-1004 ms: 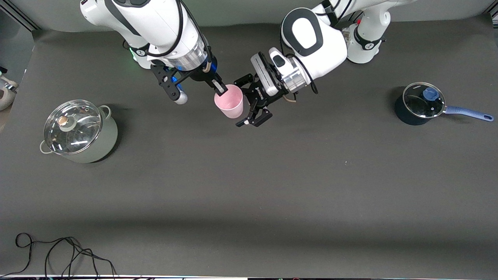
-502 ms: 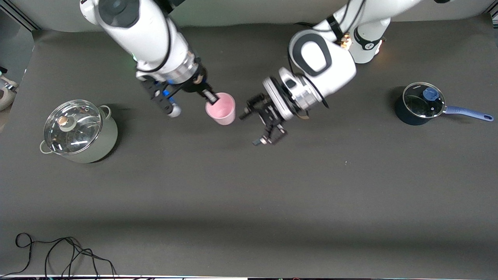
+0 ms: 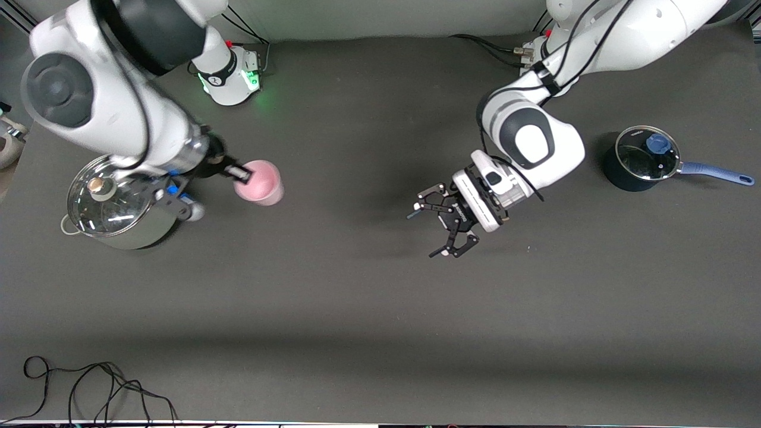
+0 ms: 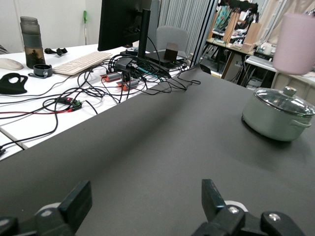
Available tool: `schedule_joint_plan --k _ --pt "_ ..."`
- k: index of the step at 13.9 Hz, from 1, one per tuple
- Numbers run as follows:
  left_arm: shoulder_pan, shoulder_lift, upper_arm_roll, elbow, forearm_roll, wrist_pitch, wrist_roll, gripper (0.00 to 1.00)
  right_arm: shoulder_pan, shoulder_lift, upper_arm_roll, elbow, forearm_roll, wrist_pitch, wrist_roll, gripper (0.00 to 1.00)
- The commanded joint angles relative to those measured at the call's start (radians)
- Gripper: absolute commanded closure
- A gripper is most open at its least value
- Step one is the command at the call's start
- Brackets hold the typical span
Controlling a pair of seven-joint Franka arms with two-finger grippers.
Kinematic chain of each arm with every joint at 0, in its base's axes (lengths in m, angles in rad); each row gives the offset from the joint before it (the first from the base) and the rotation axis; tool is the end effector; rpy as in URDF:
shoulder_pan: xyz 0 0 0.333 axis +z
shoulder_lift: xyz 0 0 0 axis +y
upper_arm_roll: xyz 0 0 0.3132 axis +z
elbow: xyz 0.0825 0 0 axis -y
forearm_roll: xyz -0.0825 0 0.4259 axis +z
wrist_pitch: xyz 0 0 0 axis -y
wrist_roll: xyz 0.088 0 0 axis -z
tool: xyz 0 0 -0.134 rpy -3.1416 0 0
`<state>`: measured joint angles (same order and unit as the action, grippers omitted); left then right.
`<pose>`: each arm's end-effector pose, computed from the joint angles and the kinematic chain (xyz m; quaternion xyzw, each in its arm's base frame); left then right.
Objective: Transfer pink cup from left to right arm
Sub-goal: 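Close the right gripper on the cup rim and open the left gripper, then set the cup down with the right gripper while the left gripper withdraws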
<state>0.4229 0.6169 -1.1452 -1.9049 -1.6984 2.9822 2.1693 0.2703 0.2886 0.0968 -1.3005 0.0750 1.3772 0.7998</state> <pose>0.5770 -0.3574 0.3037 0.7527 -0.3583 0.4300 0.3467 0.6086 0.2372 0.5364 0.9706 -0.2105 -0.1158 0.0150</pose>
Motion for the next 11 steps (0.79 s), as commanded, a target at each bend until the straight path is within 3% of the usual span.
schedule_joint_plan --k 1,3,6,11 --pt "0.065 -0.022 -0.014 -0.057 0.008 -0.101 -0.009 0.01 -0.023 -0.020 -0.038 -0.058 -0.084 -0.004 -0.236 1.00" --pt "0.103 -0.022 -0.016 -0.080 0.040 -0.139 -0.011 0.01 -0.060 -0.012 -0.077 -0.092 -0.084 0.031 -0.338 1.00" --pt "0.138 -0.022 -0.010 -0.100 0.116 -0.230 -0.037 0.01 -0.144 -0.032 -0.097 -0.227 -0.080 0.167 -0.497 1.00" --pt "0.244 -0.039 -0.005 -0.135 0.420 -0.426 -0.375 0.01 -0.214 -0.032 -0.114 -0.483 -0.060 0.506 -0.588 1.00"
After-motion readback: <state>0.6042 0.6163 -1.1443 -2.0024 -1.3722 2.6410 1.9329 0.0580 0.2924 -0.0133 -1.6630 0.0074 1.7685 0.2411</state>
